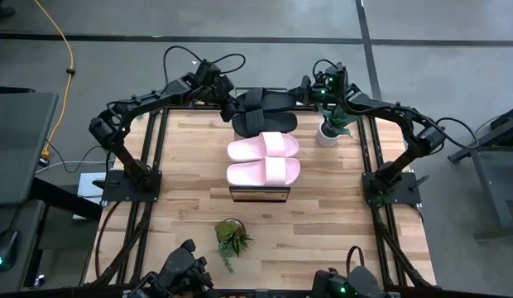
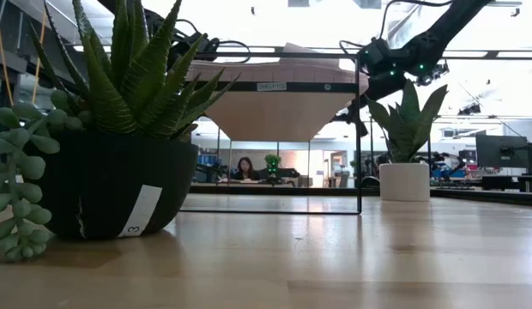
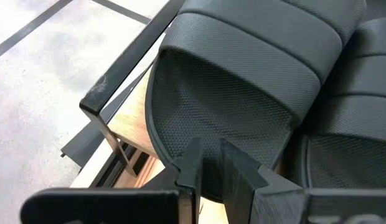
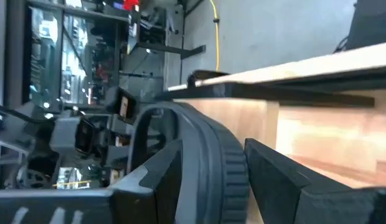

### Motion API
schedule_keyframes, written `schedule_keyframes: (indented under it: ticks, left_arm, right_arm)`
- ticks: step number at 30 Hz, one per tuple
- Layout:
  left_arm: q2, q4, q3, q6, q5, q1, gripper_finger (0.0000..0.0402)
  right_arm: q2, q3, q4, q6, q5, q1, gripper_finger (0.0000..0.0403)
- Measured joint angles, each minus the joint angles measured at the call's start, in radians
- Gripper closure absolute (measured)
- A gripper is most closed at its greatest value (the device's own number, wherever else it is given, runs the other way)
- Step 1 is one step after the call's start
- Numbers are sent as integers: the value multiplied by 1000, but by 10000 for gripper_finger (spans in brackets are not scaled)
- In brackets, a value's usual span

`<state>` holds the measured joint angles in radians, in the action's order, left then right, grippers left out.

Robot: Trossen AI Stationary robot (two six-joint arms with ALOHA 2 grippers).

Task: Pick and place slides into the shelf
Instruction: Put the black slide on the shelf, then return to Home Position

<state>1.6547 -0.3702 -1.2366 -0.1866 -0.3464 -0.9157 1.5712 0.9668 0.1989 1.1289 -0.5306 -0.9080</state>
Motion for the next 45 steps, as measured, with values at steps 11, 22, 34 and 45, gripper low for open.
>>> schedule_keyframes:
  ticks: [11, 22, 34, 45]
  left_arm:
    - [0, -1, 0, 0, 0, 0, 362]
    - [0, -4, -29, 8, 1, 0, 362]
    - [-7, -8, -43, 14, 2, 0, 362]
    - [-125, 13, -46, 75, -43, 0, 362]
  right_arm:
    - [0, 0, 124, -16, 145, -15, 240]
    - [0, 0, 350, -61, 88, -15, 240]
    - [0, 0, 591, -77, -84, -14, 240]
    - [-3, 0, 900, 18, -229, -12, 244]
